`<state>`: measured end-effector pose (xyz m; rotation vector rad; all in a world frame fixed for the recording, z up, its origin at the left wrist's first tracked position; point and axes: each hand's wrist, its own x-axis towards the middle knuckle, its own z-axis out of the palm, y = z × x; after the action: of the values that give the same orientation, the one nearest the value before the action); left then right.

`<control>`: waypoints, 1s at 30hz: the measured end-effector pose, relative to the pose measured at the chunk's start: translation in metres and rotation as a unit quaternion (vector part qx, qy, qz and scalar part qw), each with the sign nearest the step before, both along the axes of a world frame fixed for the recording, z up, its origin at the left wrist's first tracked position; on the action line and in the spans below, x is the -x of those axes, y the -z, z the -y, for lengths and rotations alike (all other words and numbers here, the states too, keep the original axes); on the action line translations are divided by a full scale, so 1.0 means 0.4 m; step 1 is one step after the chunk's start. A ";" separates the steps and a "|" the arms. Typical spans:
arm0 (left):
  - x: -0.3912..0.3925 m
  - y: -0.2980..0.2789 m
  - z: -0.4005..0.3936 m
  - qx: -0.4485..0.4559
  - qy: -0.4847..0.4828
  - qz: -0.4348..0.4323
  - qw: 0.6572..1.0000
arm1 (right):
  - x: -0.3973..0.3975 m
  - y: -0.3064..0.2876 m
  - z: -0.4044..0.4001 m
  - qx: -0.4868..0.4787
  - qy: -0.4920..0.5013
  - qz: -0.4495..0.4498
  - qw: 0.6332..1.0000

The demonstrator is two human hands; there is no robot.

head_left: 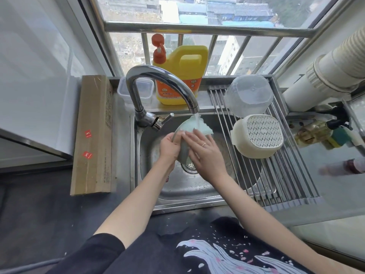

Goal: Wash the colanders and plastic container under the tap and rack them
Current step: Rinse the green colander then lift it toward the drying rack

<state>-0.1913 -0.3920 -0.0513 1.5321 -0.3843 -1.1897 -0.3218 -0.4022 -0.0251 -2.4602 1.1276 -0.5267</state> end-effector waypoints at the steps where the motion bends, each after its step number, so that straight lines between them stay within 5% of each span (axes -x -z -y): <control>1: 0.001 -0.006 0.006 0.002 0.003 0.016 1.000 | -0.017 -0.004 -0.013 -0.037 0.036 0.037 0.998; 6: -0.015 -0.028 0.015 0.000 0.022 0.108 0.994 | -0.051 -0.029 -0.008 -0.169 0.220 -0.018 0.961; 10: -0.019 -0.048 -0.007 -0.044 0.070 0.236 0.968 | -0.055 -0.033 0.052 -0.362 0.295 0.147 0.872; 16: -0.032 -0.029 -0.035 -0.014 0.060 0.136 0.989 | -0.014 -0.050 0.114 -0.593 0.343 0.094 0.723; 17: -0.035 -0.032 -0.037 -0.018 0.056 0.120 0.991 | -0.017 -0.045 0.118 -0.581 0.347 0.059 0.734; 19: -0.038 -0.041 -0.033 -0.042 0.044 0.137 0.989 | -0.056 -0.048 0.115 -0.468 0.338 -0.024 0.816; 21: -0.029 -0.049 -0.025 -0.101 0.056 0.229 0.966 | -0.116 -0.059 0.082 -0.351 0.279 -0.092 0.889; 23: -0.023 -0.054 -0.018 -0.159 0.053 0.260 0.951 | -0.153 -0.072 0.049 -0.285 0.231 -0.110 0.924; 27: -0.023 -0.060 -0.007 -0.143 0.022 0.190 0.971 | -0.110 -0.060 0.051 -0.169 0.174 -0.082 0.967; 30: -0.035 -0.056 0.000 -0.141 0.032 0.204 0.968 | -0.075 -0.044 0.067 -0.265 0.230 0.091 0.932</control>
<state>-0.1772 -0.3922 -0.0290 2.0350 -0.5586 -1.0029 -0.2918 -0.4291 -0.0076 -1.6572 1.5362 -0.4853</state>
